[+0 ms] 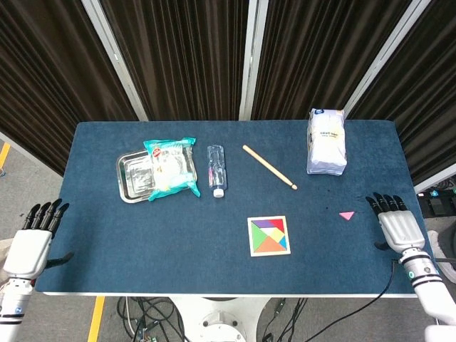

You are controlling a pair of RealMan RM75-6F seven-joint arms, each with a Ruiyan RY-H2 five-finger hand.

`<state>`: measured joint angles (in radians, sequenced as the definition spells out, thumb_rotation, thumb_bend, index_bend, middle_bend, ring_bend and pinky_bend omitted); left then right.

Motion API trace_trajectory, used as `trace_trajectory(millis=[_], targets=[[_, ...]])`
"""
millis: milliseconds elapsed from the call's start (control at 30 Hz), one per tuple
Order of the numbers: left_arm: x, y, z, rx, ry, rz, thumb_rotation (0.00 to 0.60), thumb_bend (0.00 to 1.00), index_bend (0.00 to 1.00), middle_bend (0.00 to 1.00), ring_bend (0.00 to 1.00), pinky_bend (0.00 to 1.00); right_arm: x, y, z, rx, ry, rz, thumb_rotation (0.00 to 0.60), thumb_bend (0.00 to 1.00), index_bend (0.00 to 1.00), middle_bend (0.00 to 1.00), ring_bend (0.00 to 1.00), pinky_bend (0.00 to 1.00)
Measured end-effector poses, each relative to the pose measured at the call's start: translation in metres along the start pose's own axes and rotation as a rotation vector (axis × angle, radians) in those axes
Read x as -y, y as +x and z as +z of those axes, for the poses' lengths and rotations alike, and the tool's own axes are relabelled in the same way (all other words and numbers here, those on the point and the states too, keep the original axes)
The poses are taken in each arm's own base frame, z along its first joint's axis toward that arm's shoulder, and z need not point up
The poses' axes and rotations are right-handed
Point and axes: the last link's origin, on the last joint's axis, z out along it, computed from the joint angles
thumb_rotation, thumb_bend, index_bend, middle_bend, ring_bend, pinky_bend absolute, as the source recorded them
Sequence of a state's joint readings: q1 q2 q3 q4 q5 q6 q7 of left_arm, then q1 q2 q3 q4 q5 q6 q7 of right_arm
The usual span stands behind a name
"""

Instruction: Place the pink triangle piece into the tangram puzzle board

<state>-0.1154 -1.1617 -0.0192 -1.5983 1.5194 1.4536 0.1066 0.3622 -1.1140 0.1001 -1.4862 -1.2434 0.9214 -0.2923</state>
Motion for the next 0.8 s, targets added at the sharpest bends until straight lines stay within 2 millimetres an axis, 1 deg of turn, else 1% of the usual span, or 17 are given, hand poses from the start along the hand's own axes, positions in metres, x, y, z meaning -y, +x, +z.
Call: trace_trajectory(millis=[100, 200, 267, 400, 500, 700, 800], targets=[[0.000, -0.001, 0.000, 0.007, 0.000, 0.002, 0.600, 0.00, 0.00, 0.00, 0.00, 0.00, 0.006, 0.002, 0.022, 0.036, 0.020, -0.022, 0.600, 0.00, 0.01, 0.00, 0.00, 0.00], [0.000, -0.002, 0.001, 0.014, -0.002, -0.002, 0.600, 0.00, 0.00, 0.00, 0.00, 0.00, 0.011, 0.003, 0.038, 0.046, 0.038, -0.016, 0.600, 0.00, 0.06, 0.00, 0.00, 0.00], [0.000, -0.003, 0.001, 0.018, -0.003, -0.006, 0.600, 0.00, 0.00, 0.00, 0.00, 0.00, 0.016, 0.005, 0.046, 0.046, 0.056, -0.017, 0.600, 0.00, 0.08, 0.00, 0.00, 0.00], [0.001, -0.006, 0.001, 0.027, -0.001, -0.009, 0.600, 0.00, 0.00, 0.00, 0.00, 0.00, 0.026, 0.004, 0.062, 0.055, 0.087, -0.021, 0.600, 0.00, 0.09, 0.00, 0.00, 0.00], [0.002, -0.007, 0.001, 0.032, 0.001, -0.010, 0.600, 0.00, 0.00, 0.00, 0.00, 0.00, 0.031, 0.001, 0.068, 0.066, 0.095, -0.011, 0.600, 0.00, 0.10, 0.00, 0.00, 0.00], [0.003, -0.009, 0.002, 0.037, 0.001, -0.011, 0.600, 0.00, 0.00, 0.00, 0.00, 0.00, 0.034, -0.005, 0.074, 0.070, 0.092, 0.020, 0.600, 0.00, 0.17, 0.00, 0.00, 0.00], [0.002, -0.009, 0.002, 0.036, -0.004, -0.012, 0.600, 0.00, 0.00, 0.00, 0.00, 0.00, 0.035, -0.006, 0.076, 0.074, 0.095, 0.027, 0.600, 0.08, 0.21, 0.00, 0.00, 0.00]])
